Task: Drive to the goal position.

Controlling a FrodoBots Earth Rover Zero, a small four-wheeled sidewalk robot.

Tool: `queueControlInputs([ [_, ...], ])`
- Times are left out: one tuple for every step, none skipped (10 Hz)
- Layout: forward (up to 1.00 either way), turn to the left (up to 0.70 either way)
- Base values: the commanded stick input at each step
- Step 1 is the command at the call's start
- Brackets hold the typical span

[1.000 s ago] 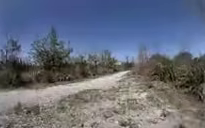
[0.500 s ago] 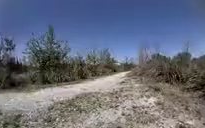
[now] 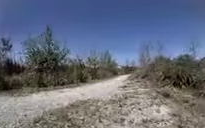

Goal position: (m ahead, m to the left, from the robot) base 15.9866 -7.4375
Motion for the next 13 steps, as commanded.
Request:
queueControlInputs([
  [0.7,0.0],
  [0.7,0.0],
  [0.7,0.0],
  [0.7,0.0],
  [0.7,0.0],
  [0.7,0.0],
  [0.7,0.0],
  [0.7,0.0],
  [0.7,0.0],
  [0.7,0.0],
  [0.7,0.0],
  [0.7,0.0],
  [0.7,0.0],
])
